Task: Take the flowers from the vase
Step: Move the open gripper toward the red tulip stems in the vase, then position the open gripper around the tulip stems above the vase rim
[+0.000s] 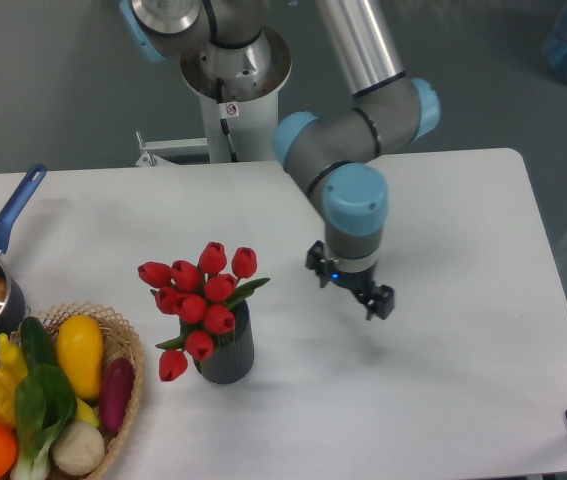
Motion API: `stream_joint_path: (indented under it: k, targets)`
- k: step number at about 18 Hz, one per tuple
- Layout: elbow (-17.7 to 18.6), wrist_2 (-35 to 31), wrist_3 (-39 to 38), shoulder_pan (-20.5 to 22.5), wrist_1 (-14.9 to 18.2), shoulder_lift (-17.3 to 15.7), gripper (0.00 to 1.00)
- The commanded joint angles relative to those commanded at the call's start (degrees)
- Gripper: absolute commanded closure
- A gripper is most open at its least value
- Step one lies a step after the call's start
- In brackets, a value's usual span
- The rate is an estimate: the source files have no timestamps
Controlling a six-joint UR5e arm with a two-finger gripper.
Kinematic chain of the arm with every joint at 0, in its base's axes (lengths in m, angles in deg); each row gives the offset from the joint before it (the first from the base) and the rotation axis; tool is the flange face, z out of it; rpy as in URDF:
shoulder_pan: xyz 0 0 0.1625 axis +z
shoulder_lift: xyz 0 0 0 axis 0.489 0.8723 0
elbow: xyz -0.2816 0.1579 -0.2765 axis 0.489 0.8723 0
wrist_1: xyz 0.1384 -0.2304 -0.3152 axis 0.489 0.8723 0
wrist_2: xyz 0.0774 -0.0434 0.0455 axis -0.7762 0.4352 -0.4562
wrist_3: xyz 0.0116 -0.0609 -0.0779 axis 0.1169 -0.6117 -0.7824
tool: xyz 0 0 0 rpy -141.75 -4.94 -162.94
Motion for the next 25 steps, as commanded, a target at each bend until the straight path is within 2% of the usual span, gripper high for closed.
stream_joint_path:
  k: [1, 2, 5, 6, 8, 13, 19, 21, 25]
  targets:
    - [-0.17, 3.66, -0.27, 0.17, -0.17, -0.7, 0.0]
    - [-0.17, 10.48, -0.27, 0.79, -0.09, -1.58, 0.0]
    - [0.09, 34.65, -1.4, 5.17, 0.17, -3.87, 0.0]
    - [0.09, 40.03, -2.28, 6.32, 0.18, -3.96, 0.0]
    - [0.09, 45.95, -2.47, 7.56, 0.18, -4.4, 0.0]
    - [0.09, 52.21, -2.03, 7.65, 0.26, -5.02, 0.0]
    - [0.35, 52.65, -0.02, 6.95, 0.35, -5.54, 0.0]
    - [0.26, 52.48, 3.23, 6.68, 0.35, -5.37, 0.0]
    - [0.18, 51.86, 9.29, 8.78, 0.7, -5.19, 0.0]
